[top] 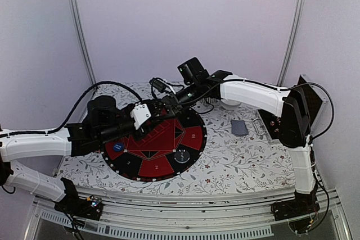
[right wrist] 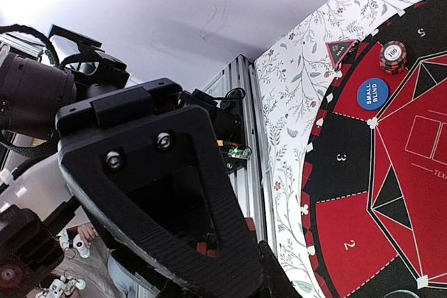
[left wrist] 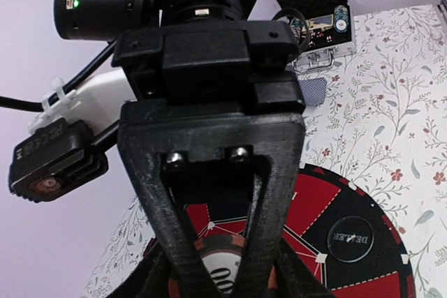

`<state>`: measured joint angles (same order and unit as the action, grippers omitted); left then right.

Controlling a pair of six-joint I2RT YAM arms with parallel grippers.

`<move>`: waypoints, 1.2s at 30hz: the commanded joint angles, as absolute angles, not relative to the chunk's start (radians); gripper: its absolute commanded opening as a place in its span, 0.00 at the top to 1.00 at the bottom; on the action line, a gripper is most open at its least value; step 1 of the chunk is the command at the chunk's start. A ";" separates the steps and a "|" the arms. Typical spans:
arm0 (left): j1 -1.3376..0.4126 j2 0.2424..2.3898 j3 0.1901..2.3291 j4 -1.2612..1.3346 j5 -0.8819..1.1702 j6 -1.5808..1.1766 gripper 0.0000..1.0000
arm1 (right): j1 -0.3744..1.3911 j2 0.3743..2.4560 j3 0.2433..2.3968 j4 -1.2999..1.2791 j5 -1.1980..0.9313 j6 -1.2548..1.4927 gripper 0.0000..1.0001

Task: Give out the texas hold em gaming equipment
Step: Pass from the right arm to the left

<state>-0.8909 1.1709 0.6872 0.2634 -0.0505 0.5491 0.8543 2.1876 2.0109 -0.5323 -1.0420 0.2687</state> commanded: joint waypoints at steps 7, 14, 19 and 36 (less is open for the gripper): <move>-0.897 1.182 0.709 0.240 -0.088 0.544 0.63 | 0.841 2.192 2.032 -0.518 -1.040 0.261 0.97; -0.895 1.188 0.716 0.215 -0.088 0.523 0.99 | 0.832 2.184 2.024 -0.517 -1.026 0.257 0.95; -0.883 1.223 0.754 0.175 -0.093 0.451 1.00 | 0.815 2.197 2.001 -0.508 -0.991 0.275 0.85; -0.876 1.232 0.756 0.206 -0.022 0.409 1.00 | 0.812 2.209 1.955 -0.439 -1.078 0.305 0.65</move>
<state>-0.8806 1.2358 0.7456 0.2020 -0.0395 0.4183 0.8188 2.1929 1.9747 -0.4763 -1.0561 0.3000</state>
